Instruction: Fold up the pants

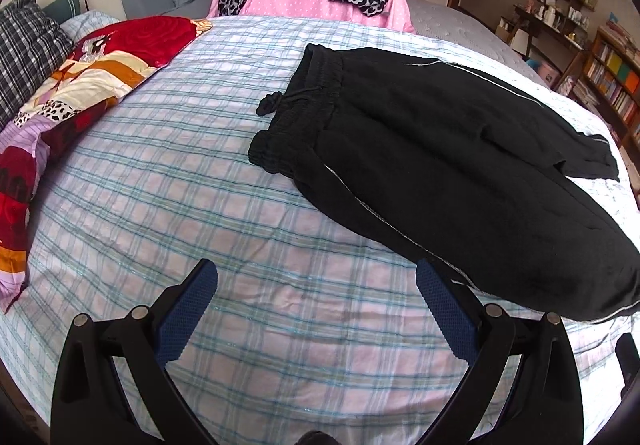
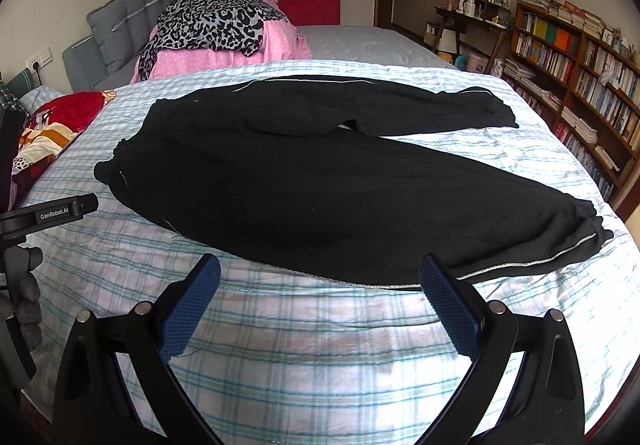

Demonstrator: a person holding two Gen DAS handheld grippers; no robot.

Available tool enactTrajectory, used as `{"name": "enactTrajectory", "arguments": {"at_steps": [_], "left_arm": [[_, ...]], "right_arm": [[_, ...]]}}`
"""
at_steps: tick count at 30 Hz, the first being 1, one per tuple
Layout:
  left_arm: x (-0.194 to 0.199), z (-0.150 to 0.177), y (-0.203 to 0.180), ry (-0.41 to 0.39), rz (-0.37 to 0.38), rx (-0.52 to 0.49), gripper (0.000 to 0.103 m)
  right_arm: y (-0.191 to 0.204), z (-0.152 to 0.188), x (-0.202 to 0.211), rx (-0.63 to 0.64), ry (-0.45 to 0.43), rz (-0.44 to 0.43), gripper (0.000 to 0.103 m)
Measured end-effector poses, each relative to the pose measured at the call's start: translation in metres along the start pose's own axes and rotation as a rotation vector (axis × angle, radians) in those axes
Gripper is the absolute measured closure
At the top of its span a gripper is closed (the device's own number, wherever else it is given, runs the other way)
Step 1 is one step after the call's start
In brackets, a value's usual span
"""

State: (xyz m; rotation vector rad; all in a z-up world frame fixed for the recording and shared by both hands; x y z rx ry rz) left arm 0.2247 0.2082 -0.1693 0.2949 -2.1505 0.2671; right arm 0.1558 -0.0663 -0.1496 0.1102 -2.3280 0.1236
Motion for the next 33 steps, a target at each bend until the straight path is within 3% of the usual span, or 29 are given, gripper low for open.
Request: {"name": "enactTrajectory", "arguments": {"at_steps": [4, 14, 21, 22, 24, 26, 29, 33], "left_arm": [[-0.025, -0.016, 0.017, 0.015, 0.002, 0.051, 0.005], [-0.081, -0.038, 0.030, 0.116, 0.172, 0.235, 0.005], [-0.095, -0.053, 0.028, 0.107, 0.287, 0.304, 0.005], [-0.096, -0.057, 0.027, 0.099, 0.306, 0.313, 0.008], [-0.098, -0.062, 0.024, 0.106, 0.351, 0.322, 0.029], [-0.104, -0.064, 0.028, 0.127, 0.360, 0.365, 0.035], [-0.107, -0.065, 0.035, 0.139, 0.366, 0.405, 0.059], [-0.104, -0.065, 0.041, 0.146, 0.424, 0.424, 0.065]], "right_arm": [[0.015, -0.017, -0.025, 0.033, 0.011, -0.019, 0.002], [0.069, -0.068, -0.093, 0.149, 0.024, -0.087, 0.002], [0.108, -0.109, -0.141, 0.240, 0.010, -0.197, 0.002], [0.113, -0.119, -0.150, 0.250, 0.008, -0.212, 0.002], [0.124, -0.142, -0.169, 0.267, 0.002, -0.258, 0.002], [0.138, -0.169, -0.191, 0.291, 0.001, -0.297, 0.002], [0.163, -0.211, -0.220, 0.329, 0.005, -0.382, 0.002], [0.207, -0.263, -0.262, 0.400, 0.024, -0.508, 0.002]]}}
Point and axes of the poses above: each gripper's, at about its wrist camera, not at the fingertips, and x roughly against the way its jaws point, y to its left, z to its underside, the point moved 9 cm from there along -x, roughly the way its jaws point, and after that the axes turned 7 degrees about x, right-handed, at the moved point
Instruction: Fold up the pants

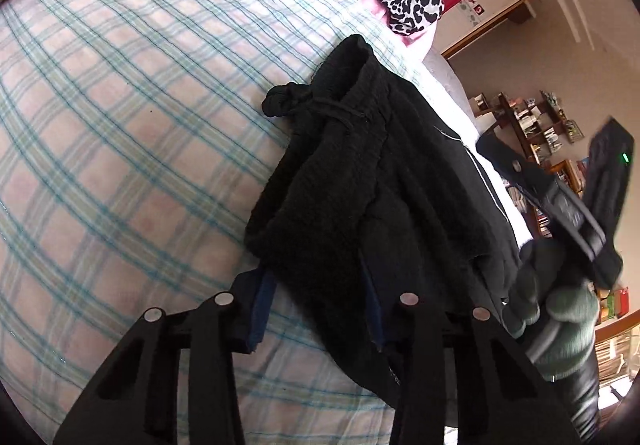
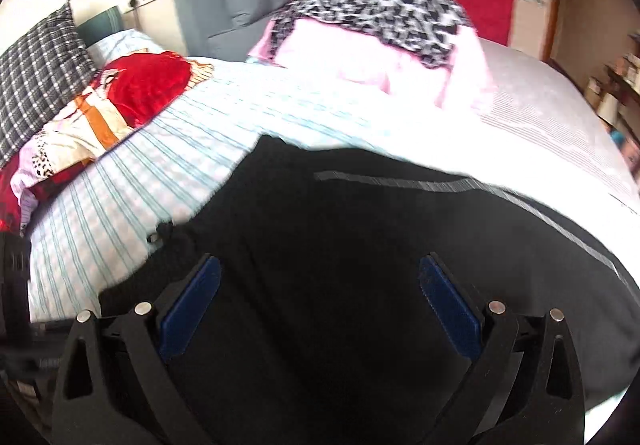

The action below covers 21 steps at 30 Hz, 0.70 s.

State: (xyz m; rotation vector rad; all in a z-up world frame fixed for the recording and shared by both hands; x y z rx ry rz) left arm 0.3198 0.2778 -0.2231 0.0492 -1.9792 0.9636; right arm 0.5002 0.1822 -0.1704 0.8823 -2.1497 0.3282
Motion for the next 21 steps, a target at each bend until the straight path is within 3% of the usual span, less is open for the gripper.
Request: {"name": "enactTrajectory", "arguments": {"at_steps": [6, 13, 14, 15, 17, 20, 21], "left_arm": [[0.010, 0.004, 0.000, -0.030, 0.020, -0.054, 0.069], [0.016, 0.008, 0.003, -0.046, 0.042, -0.062, 0.068], [0.015, 0.008, 0.003, -0.048, 0.040, -0.063, 0.064], [0.015, 0.008, 0.004, -0.048, 0.044, -0.058, 0.062], [0.014, 0.008, 0.003, -0.043, 0.078, -0.027, 0.048], [0.007, 0.000, -0.006, -0.038, 0.116, 0.014, 0.032], [0.006, -0.003, -0.009, -0.042, 0.110, 0.018, 0.032]], "right_arm": [[-0.001, -0.058, -0.078, 0.020, 0.065, -0.178, 0.002], [0.012, -0.086, -0.130, 0.094, 0.104, -0.295, 0.003], [0.013, -0.087, -0.136, 0.114, 0.119, -0.300, 0.009], [0.014, -0.087, -0.143, 0.133, 0.138, -0.301, 0.022], [0.018, -0.078, -0.154, 0.158, 0.194, -0.342, 0.038], [0.025, -0.067, -0.156, 0.209, 0.215, -0.359, 0.042], [0.027, -0.064, -0.155, 0.216, 0.212, -0.353, 0.047]]}}
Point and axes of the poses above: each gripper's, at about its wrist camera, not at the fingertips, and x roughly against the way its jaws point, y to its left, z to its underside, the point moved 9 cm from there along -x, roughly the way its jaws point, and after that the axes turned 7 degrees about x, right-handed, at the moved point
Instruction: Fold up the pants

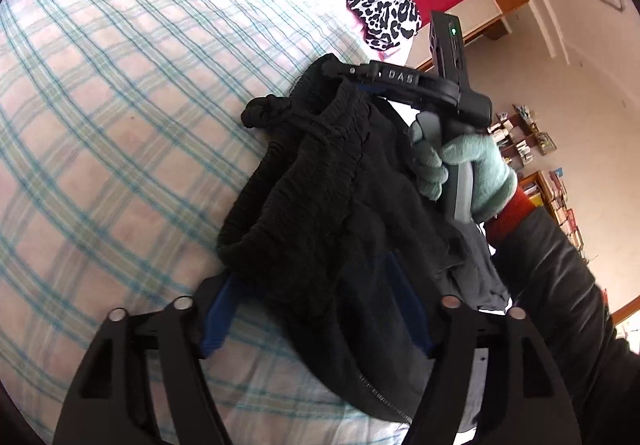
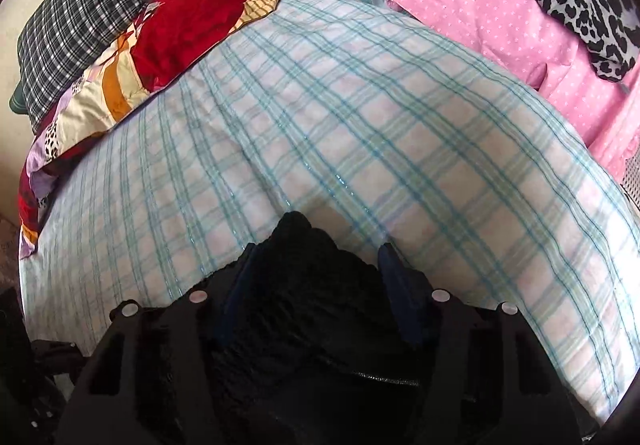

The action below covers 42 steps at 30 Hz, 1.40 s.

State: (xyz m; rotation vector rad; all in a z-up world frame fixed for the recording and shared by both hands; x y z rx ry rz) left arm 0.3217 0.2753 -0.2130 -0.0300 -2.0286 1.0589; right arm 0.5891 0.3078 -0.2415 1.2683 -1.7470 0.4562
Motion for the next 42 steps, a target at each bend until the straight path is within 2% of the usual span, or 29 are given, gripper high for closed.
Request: {"name": "enactTrajectory", "arguments": {"at_steps": [1, 2, 3, 5, 8, 11, 15, 17, 21, 27, 30, 34, 36, 38, 41, 42], "left_arm": [[-0.002, -0.002, -0.002, -0.001, -0.016, -0.004, 0.032], [-0.005, -0.004, -0.002, -0.002, -0.048, -0.014, 0.052], [-0.008, -0.006, -0.001, 0.003, -0.091, -0.023, 0.068], [-0.009, -0.009, 0.001, 0.018, -0.095, 0.000, 0.080], [0.009, -0.006, -0.002, -0.012, -0.091, -0.002, 0.086], [0.036, -0.003, -0.009, -0.050, -0.063, -0.002, 0.087], [0.086, 0.008, -0.013, -0.075, -0.020, 0.007, 0.088], [0.117, 0.012, -0.012, -0.115, -0.024, -0.004, 0.088], [0.185, 0.010, 0.006, -0.216, -0.073, 0.017, 0.088], [0.251, 0.007, 0.060, -0.300, -0.200, 0.100, 0.088], [0.255, 0.012, 0.088, -0.284, -0.260, 0.126, 0.088], [0.239, 0.021, 0.121, -0.243, -0.348, 0.140, 0.087], [0.230, 0.026, 0.136, -0.223, -0.396, 0.135, 0.087], [0.226, 0.031, 0.147, -0.216, -0.429, 0.129, 0.086], [0.221, 0.035, 0.156, -0.206, -0.467, 0.119, 0.082], [0.220, 0.035, 0.156, -0.201, -0.475, 0.106, 0.082]], "right_arm": [[-0.001, 0.002, 0.000, -0.005, -0.001, 0.016, 0.052], [-0.003, 0.004, 0.000, -0.016, -0.003, 0.032, 0.058], [-0.004, 0.005, 0.001, -0.028, -0.007, 0.040, 0.066], [-0.006, 0.005, 0.005, -0.035, -0.013, 0.085, 0.071], [0.003, -0.001, 0.023, -0.024, -0.058, 0.136, 0.074], [0.026, -0.018, 0.047, 0.015, -0.113, 0.159, 0.075], [0.080, -0.046, 0.073, 0.097, -0.174, 0.165, 0.075], [0.110, -0.056, 0.078, 0.135, -0.191, 0.149, 0.075], [0.179, -0.084, 0.074, 0.183, -0.241, 0.090, 0.075], [0.275, -0.115, 0.010, 0.230, -0.213, 0.049, 0.075], [0.300, -0.116, -0.031, 0.239, -0.174, 0.071, 0.074], [0.301, -0.103, -0.077, 0.188, -0.122, 0.113, 0.068], [0.297, -0.095, -0.091, 0.180, -0.120, 0.151, 0.051], [0.294, -0.094, -0.089, 0.162, -0.147, 0.184, 0.048], [0.287, -0.095, -0.062, 0.091, -0.184, 0.139, 0.038], [0.282, -0.097, -0.044, 0.060, -0.219, 0.123, 0.037]]}}
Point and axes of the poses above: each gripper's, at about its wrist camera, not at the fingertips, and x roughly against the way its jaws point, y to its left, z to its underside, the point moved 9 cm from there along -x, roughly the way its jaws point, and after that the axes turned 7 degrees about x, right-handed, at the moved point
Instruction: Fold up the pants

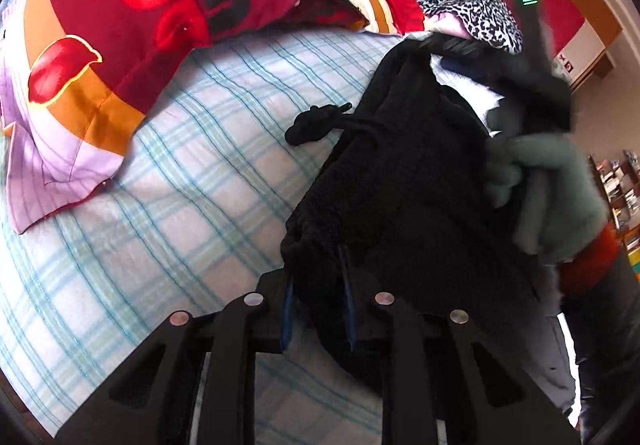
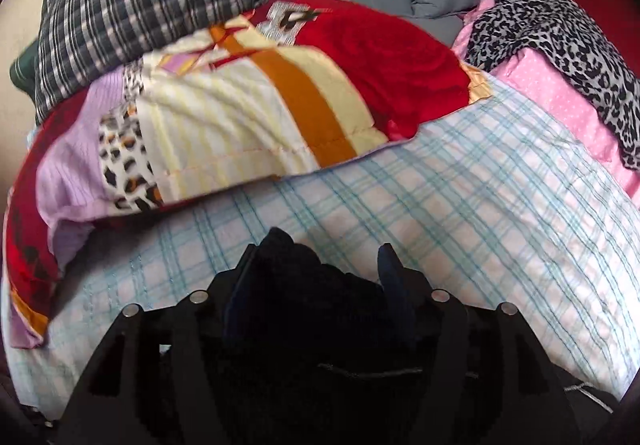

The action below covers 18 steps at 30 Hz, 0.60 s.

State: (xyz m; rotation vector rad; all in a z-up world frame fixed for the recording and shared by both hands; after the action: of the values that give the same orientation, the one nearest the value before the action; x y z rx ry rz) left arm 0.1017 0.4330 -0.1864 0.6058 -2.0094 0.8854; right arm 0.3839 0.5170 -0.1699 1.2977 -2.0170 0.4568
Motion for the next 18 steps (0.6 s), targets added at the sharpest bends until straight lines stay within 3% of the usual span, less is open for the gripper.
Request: {"name": "enactTrajectory", "arguments": {"at_steps": [3, 5, 8, 10, 12, 15, 18], "left_arm": [[0.002, -0.003, 0.000, 0.000, -0.003, -0.025, 0.077], [0.010, -0.007, 0.005, -0.013, -0.020, -0.021, 0.056], [0.029, -0.012, 0.017, -0.067, -0.072, -0.022, 0.049], [0.045, -0.018, 0.019, -0.123, -0.144, -0.061, 0.048], [0.060, -0.022, 0.009, -0.175, -0.194, -0.119, 0.039], [0.060, -0.032, -0.023, -0.210, -0.191, -0.210, 0.036], [0.042, -0.041, -0.065, -0.194, -0.161, -0.281, 0.036]], "right_arm": [[-0.028, -0.017, 0.065, -0.076, -0.115, -0.008, 0.027], [-0.054, -0.015, 0.109, -0.119, -0.167, 0.014, 0.022], [-0.103, 0.013, 0.168, -0.173, -0.179, 0.096, 0.021], [-0.143, 0.045, 0.205, -0.234, -0.166, 0.156, 0.021], [-0.184, 0.086, 0.237, -0.302, -0.125, 0.222, 0.021], [-0.248, 0.163, 0.285, -0.375, -0.038, 0.364, 0.021], [-0.309, 0.230, 0.338, -0.468, -0.015, 0.493, 0.021]]}}
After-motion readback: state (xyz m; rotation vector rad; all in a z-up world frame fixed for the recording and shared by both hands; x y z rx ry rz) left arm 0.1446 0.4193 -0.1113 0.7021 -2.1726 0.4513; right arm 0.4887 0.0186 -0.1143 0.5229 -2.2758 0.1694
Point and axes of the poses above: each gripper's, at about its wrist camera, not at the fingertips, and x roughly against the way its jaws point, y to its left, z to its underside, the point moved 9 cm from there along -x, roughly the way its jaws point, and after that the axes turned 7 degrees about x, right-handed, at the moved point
